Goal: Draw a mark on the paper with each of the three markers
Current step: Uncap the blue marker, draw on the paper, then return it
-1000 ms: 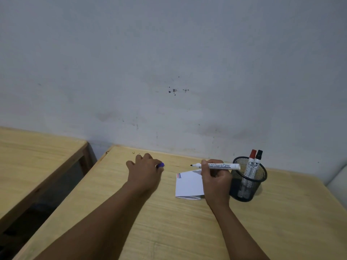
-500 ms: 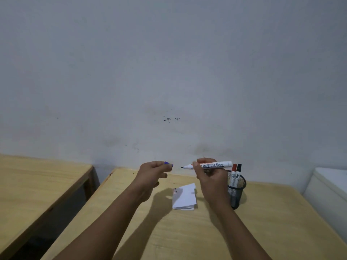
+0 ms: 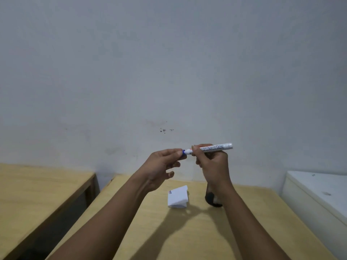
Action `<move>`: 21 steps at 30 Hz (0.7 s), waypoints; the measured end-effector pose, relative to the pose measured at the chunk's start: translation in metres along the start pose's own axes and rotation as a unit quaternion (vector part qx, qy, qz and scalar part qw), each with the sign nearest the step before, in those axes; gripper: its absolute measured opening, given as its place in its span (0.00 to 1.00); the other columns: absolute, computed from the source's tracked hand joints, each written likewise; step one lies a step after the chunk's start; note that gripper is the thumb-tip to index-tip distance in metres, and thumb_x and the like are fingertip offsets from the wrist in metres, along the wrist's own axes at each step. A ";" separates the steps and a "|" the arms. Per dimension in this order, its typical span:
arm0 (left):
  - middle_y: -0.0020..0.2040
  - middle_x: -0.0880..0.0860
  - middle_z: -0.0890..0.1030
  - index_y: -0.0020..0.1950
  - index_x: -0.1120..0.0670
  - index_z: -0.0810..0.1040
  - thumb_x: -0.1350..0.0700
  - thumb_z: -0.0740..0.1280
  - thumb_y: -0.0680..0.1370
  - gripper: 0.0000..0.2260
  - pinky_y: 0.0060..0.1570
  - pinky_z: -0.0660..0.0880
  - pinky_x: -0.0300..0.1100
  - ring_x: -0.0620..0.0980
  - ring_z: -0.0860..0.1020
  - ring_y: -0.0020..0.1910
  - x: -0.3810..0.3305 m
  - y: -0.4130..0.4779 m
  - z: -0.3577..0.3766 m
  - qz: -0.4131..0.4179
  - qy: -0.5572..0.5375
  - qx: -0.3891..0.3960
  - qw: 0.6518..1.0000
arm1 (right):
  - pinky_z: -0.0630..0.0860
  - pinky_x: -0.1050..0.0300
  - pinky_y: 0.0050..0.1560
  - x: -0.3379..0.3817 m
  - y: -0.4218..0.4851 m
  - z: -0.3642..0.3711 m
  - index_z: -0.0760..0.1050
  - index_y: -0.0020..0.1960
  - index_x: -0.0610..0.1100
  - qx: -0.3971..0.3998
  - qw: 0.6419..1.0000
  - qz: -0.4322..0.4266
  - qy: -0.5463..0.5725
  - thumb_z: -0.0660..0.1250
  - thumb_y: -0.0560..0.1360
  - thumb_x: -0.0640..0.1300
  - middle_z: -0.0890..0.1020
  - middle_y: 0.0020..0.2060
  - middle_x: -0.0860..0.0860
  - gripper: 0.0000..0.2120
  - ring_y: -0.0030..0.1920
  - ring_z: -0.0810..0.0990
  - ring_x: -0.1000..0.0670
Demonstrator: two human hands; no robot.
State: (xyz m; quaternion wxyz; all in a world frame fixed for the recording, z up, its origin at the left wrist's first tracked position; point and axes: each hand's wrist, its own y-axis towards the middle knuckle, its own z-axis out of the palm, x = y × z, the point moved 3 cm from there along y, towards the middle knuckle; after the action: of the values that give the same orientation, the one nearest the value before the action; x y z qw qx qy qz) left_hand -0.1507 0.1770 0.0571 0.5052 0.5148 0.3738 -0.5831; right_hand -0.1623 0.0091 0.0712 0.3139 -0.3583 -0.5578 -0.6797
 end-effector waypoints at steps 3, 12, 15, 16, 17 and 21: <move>0.49 0.51 0.87 0.52 0.53 0.87 0.54 0.73 0.76 0.07 0.45 0.68 0.45 0.49 0.76 0.44 -0.008 -0.006 0.004 0.028 0.031 -0.001 0.999 | 0.74 0.65 0.33 0.008 -0.002 -0.001 0.83 0.42 0.39 0.018 1.000 0.010 -0.004 0.73 0.77 0.42 0.84 0.33 0.49 0.07 0.30 0.77 0.56; 0.43 0.57 0.87 0.49 0.59 0.87 0.60 0.75 0.74 0.05 0.46 0.73 0.43 0.47 0.78 0.39 -0.015 -0.007 0.010 0.137 0.081 -0.039 0.986 | 0.72 0.56 0.39 0.001 -0.007 -0.005 0.85 0.44 0.41 -0.005 0.997 0.082 0.016 0.73 0.76 0.48 0.82 0.32 0.49 0.10 0.32 0.75 0.51; 0.42 0.56 0.87 0.48 0.58 0.87 0.59 0.75 0.74 0.04 0.43 0.74 0.40 0.45 0.79 0.39 -0.013 -0.005 0.013 0.158 0.107 -0.037 0.981 | 0.70 0.55 0.38 -0.004 -0.008 -0.009 0.84 0.43 0.42 -0.004 0.989 0.141 0.037 0.75 0.75 0.50 0.82 0.33 0.49 0.11 0.34 0.76 0.50; 0.42 0.55 0.87 0.48 0.56 0.87 0.58 0.75 0.74 0.04 0.41 0.74 0.39 0.45 0.79 0.38 -0.013 -0.004 0.015 0.168 0.115 -0.039 0.978 | 0.70 0.55 0.38 -0.005 -0.009 -0.011 0.84 0.45 0.42 -0.014 0.986 0.164 0.042 0.76 0.73 0.52 0.83 0.36 0.48 0.12 0.35 0.77 0.51; 0.41 0.54 0.87 0.48 0.55 0.87 0.58 0.76 0.74 0.04 0.39 0.74 0.37 0.44 0.79 0.37 -0.013 -0.003 0.017 0.177 0.123 -0.045 0.975 | 0.71 0.54 0.39 -0.007 -0.009 -0.015 0.83 0.48 0.43 -0.033 0.983 0.178 0.041 0.78 0.71 0.54 0.84 0.39 0.49 0.15 0.38 0.78 0.50; 0.39 0.49 0.87 0.47 0.54 0.87 0.59 0.76 0.74 0.04 0.39 0.75 0.33 0.42 0.81 0.38 -0.015 0.007 0.023 0.201 0.156 -0.061 0.965 | 0.74 0.54 0.55 -0.011 -0.004 -0.040 0.66 0.73 0.51 -0.125 0.980 0.133 -0.079 0.83 0.63 0.58 0.77 0.59 0.48 0.45 0.59 0.78 0.49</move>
State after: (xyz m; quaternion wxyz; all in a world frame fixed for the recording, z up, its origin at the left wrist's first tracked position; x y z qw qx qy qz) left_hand -0.1491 0.1568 0.0768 0.5781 0.6323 0.3715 -0.3577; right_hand -0.1646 -0.0288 0.0550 0.3093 -0.5185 -0.4386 -0.6657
